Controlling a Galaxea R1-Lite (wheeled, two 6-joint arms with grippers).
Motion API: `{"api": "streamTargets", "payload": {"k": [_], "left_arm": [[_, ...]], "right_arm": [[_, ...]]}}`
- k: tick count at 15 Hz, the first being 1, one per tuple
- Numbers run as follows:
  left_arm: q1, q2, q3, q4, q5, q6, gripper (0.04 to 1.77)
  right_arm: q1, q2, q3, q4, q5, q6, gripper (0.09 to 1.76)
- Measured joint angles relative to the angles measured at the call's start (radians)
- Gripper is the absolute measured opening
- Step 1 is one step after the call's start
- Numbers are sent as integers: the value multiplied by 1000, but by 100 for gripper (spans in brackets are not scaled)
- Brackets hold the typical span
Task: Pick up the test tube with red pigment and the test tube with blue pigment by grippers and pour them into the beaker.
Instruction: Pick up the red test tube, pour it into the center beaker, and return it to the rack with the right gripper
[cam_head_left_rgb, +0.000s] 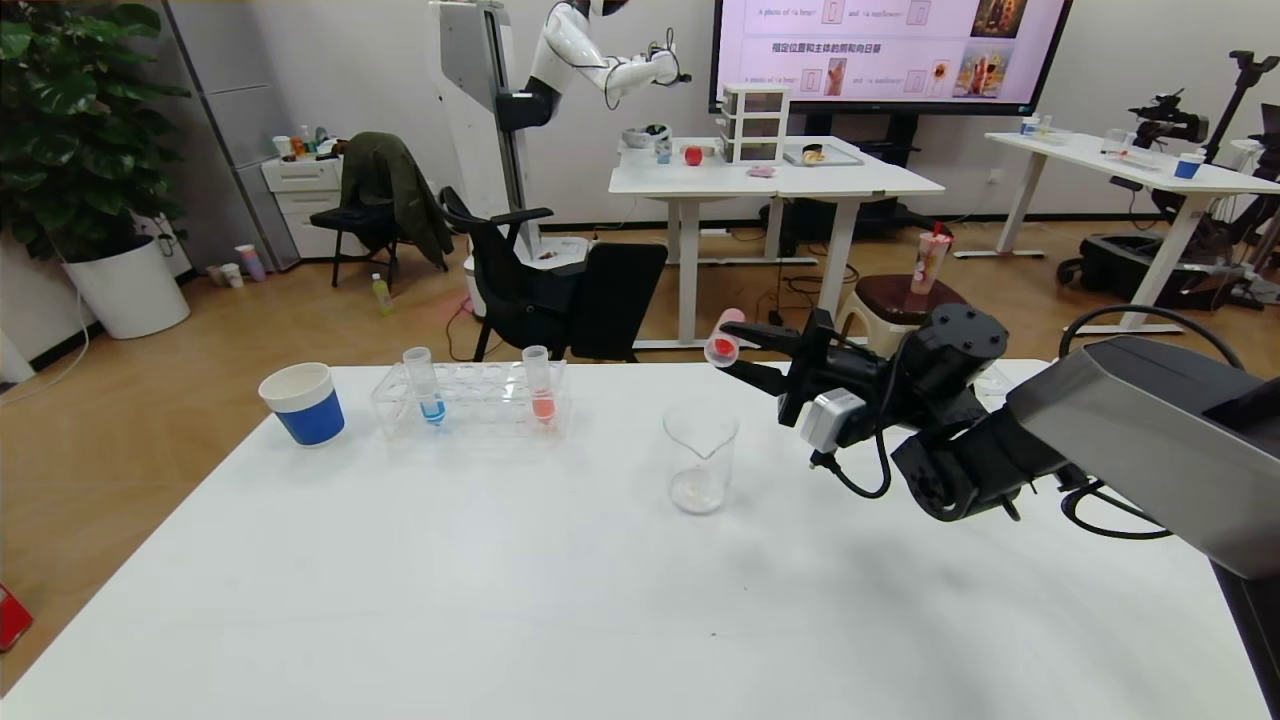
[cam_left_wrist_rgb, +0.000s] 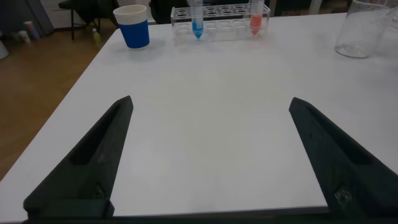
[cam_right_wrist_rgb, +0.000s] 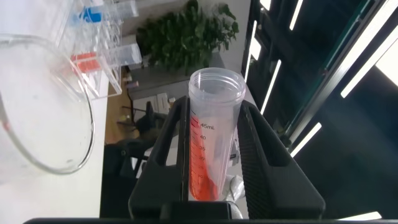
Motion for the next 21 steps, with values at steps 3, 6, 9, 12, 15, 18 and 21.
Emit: {"api": "streamTargets", "payload": {"k": [3,6,9,12,15,18,21], "left_arm": [[0,0,0,0,0,0,175],[0,0,0,0,0,0,175],[0,0,0,0,0,0,175],[0,0,0,0,0,0,175],[0,0,0,0,0,0,175],[0,0,0,0,0,-1,175],[0,0,0,0,0,0,175]], "right_arm": [[-21,24,-19,1,8,-71,49],[-11,42,-28,0,11,-137,49],[-3,64,-30,-1,5,-197,49],[-3,86,-36,-1,-20,-260,49],[-1,98,-39,0,-33,-331,49],[-2,103,-45,1,-39,-390,49],[1,104,-52,1,-39,-443,49]]}}
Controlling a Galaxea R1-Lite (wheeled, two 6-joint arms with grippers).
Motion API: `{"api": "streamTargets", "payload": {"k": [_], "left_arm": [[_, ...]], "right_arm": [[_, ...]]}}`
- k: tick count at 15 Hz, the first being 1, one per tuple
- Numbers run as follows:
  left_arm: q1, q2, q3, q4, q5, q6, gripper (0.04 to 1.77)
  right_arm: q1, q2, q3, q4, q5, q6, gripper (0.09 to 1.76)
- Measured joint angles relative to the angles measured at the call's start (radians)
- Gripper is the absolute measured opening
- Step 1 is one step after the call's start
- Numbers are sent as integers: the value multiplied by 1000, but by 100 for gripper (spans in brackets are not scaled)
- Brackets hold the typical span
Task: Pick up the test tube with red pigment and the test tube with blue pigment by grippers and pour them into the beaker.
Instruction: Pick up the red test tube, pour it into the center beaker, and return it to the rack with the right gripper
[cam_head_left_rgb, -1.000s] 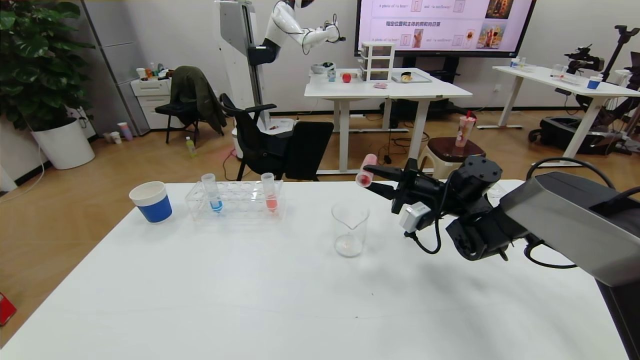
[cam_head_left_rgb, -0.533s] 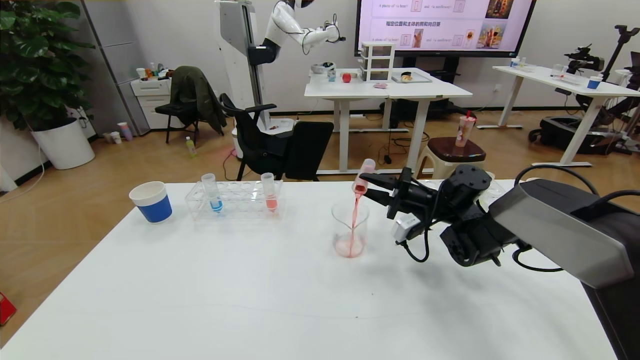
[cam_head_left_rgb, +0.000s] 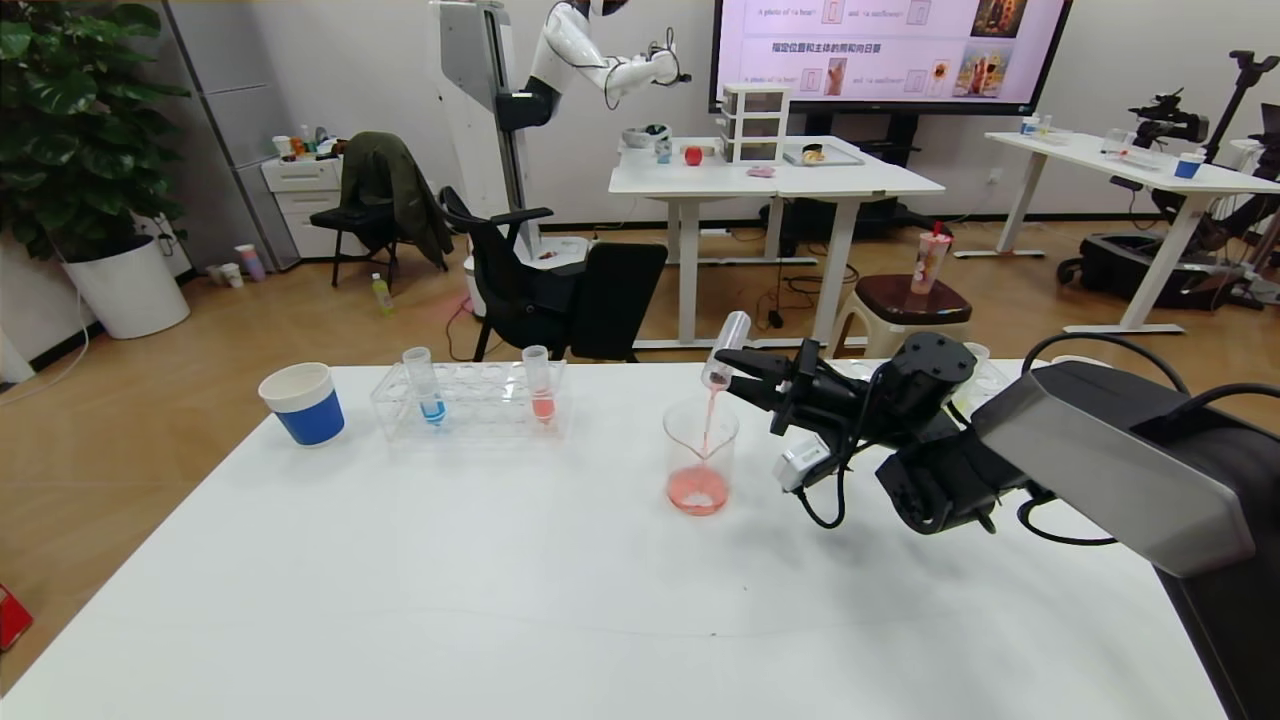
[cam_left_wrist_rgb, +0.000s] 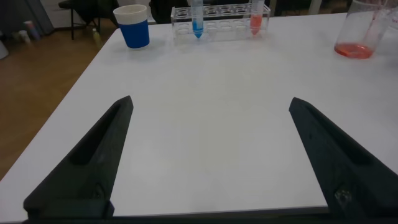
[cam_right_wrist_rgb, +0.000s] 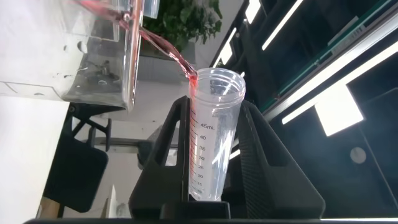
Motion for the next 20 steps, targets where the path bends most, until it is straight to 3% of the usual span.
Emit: {"api": "streamTargets", "payload": {"k": [4,10,15,20], "left_arm": [[0,0,0,0,1,0,175],[0,0,0,0,0,0,175],[0,0,0,0,0,0,175],[0,0,0,0,1,0,175]], "right_arm": [[12,-4,-1,-2,-3,-54,49],[13,-19,13,1,-26,-22,49],[-5,-119,48,-15,-179,370,49],[21,-251,164,-64,-550,859,49]]}}
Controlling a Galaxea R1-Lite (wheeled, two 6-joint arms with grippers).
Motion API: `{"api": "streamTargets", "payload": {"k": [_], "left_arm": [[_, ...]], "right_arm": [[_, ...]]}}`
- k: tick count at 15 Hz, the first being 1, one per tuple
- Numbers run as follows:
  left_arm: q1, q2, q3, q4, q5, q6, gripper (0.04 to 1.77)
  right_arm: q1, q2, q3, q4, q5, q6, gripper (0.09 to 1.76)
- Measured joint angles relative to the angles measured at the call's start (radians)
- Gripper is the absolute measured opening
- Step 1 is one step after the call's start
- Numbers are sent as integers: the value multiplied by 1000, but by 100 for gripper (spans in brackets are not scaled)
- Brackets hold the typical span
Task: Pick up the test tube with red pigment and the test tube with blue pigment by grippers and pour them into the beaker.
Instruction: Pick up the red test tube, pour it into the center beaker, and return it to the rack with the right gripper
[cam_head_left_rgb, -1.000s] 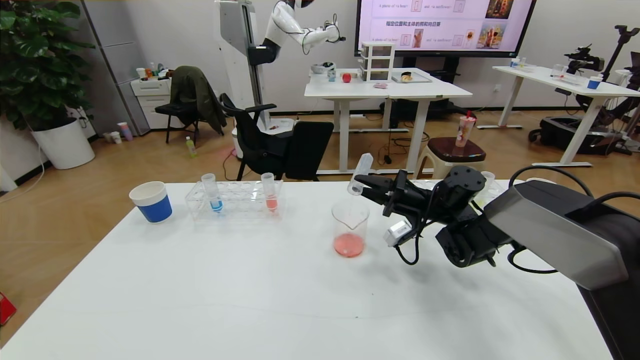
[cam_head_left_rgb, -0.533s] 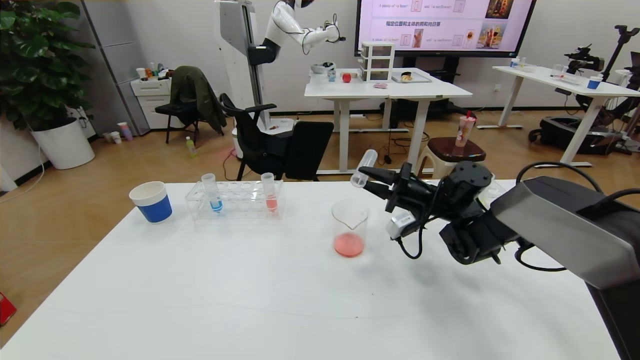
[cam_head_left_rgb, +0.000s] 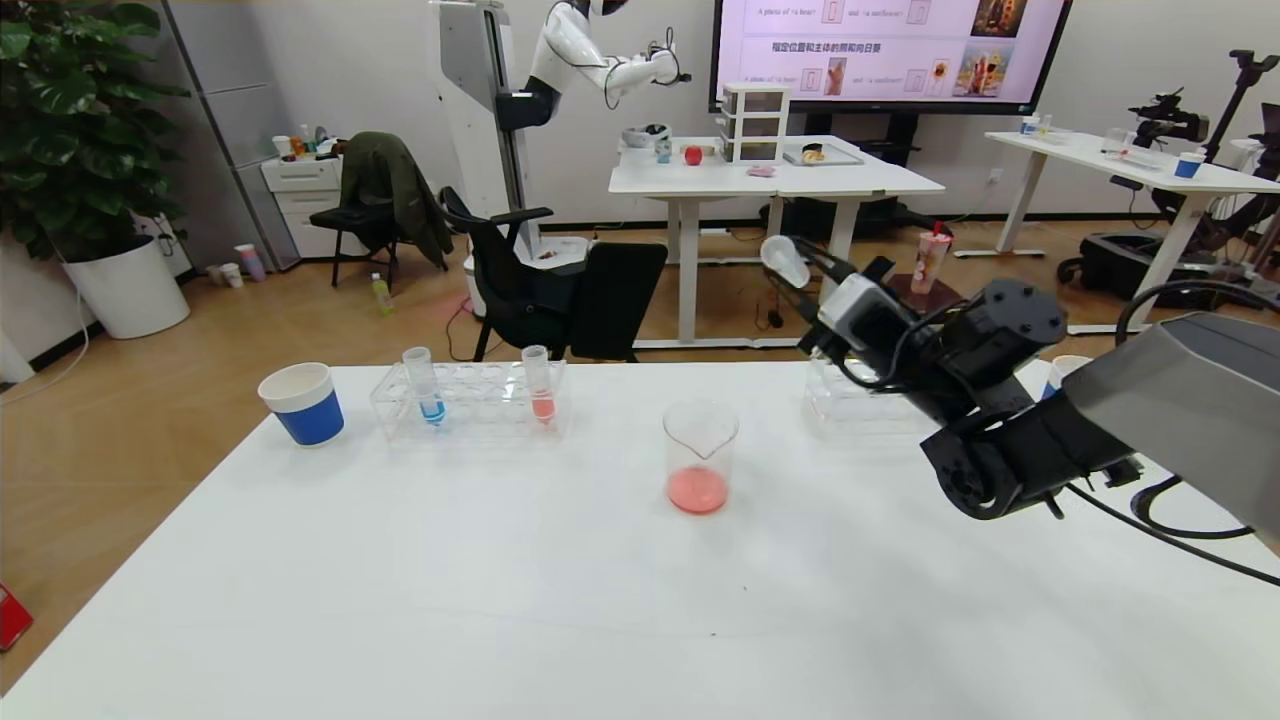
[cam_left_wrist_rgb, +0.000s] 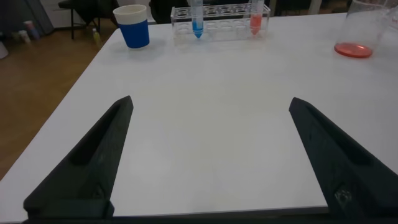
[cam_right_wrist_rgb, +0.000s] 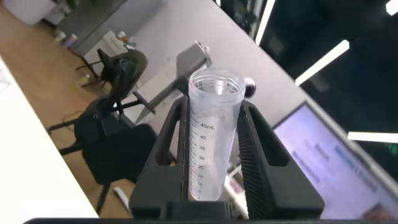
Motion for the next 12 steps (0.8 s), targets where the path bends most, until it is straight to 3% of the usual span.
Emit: {"api": "streamTargets", "payload": {"k": [2,4,8,12], "left_arm": [[0,0,0,0,0,0,175],[0,0,0,0,-1,0,175],[0,0,0,0,-1,0,175],[0,0,0,0,-1,0,175]], "right_arm": [[22,-53,25,3,-192,209,49],[35,-117,65,79,-309,347,49],[17,-263,228,229,-350,563,49],[-2,-343,374,231,-348,592,49]]}}
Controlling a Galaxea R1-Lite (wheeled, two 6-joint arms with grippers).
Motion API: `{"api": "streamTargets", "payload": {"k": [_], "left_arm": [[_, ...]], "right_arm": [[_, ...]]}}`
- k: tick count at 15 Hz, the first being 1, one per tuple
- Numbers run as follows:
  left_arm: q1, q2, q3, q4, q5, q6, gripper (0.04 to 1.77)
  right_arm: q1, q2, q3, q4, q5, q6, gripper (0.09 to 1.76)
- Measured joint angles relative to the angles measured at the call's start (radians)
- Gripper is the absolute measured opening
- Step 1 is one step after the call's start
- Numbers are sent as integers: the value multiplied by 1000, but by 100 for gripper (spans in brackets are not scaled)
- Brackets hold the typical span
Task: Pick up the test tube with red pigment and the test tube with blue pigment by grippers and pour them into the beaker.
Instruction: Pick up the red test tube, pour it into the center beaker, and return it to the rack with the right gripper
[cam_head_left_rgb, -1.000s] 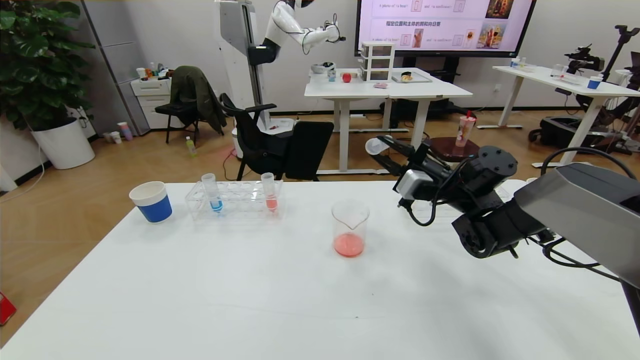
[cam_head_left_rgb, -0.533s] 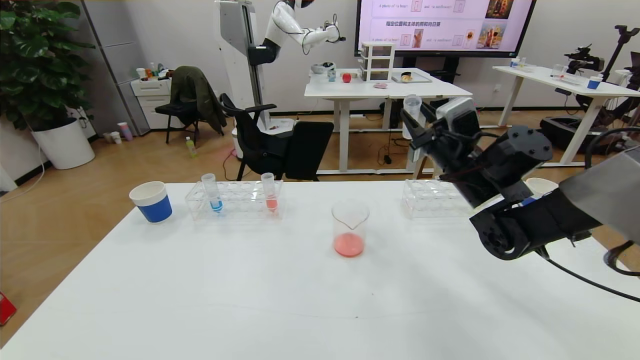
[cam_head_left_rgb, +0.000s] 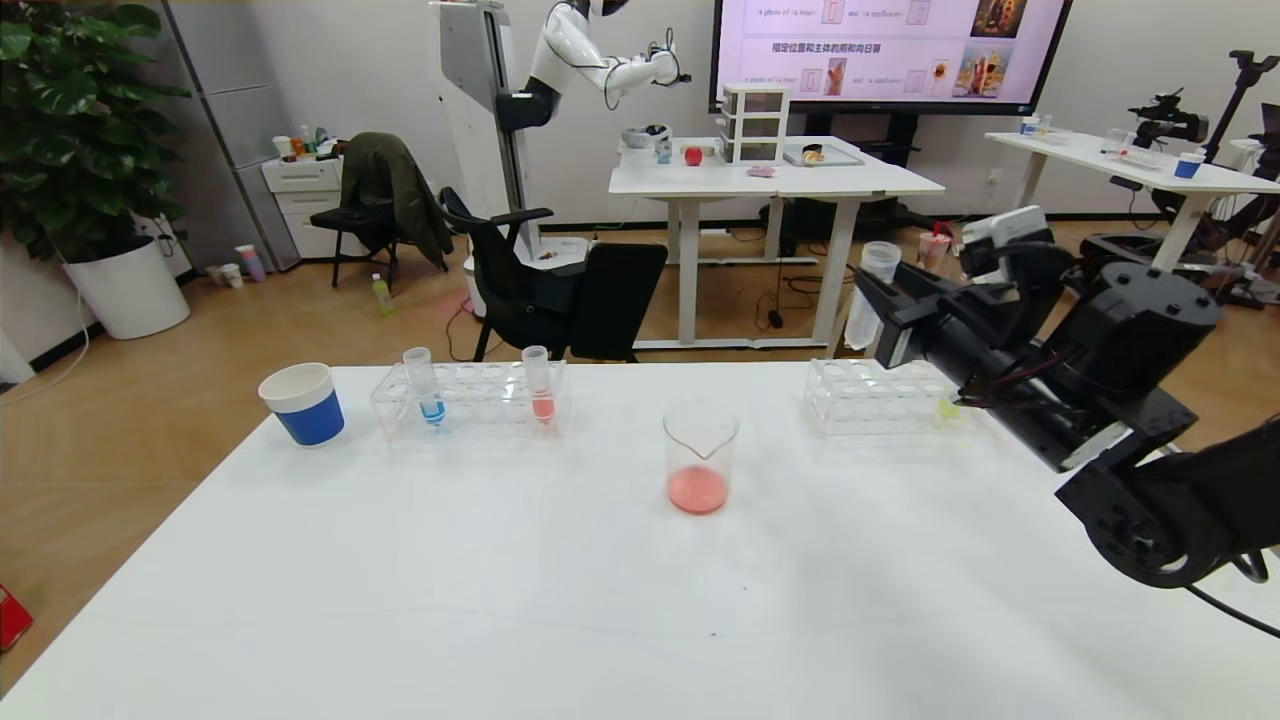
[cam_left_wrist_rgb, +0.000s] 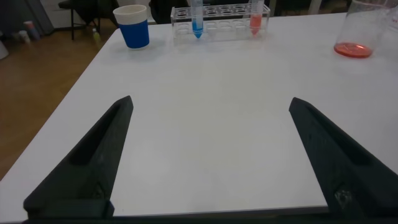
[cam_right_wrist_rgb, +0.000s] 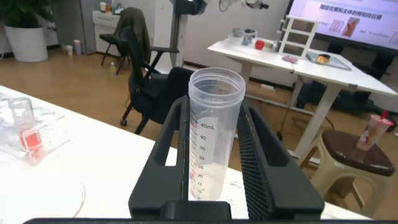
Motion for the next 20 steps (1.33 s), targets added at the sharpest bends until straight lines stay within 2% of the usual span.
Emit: {"api": "streamTargets", "payload": {"k": [2,5,10,12,15,20], "left_arm": [[0,0,0,0,0,0,175],[0,0,0,0,0,0,175],[0,0,0,0,0,0,175],[0,0,0,0,0,0,175],[0,0,0,0,0,0,175],[0,0,0,0,0,0,175]], "right_arm": [[-23,-21,25,4,0,3,49],[-119,-35,7,50,4,3,49],[-363,-34,-178,281,11,4,49],[-450,-22,-233,335,14,14,49],[-537,23,-269,339,13,79,49],[-610,135,-276,251,8,84,49]]}}
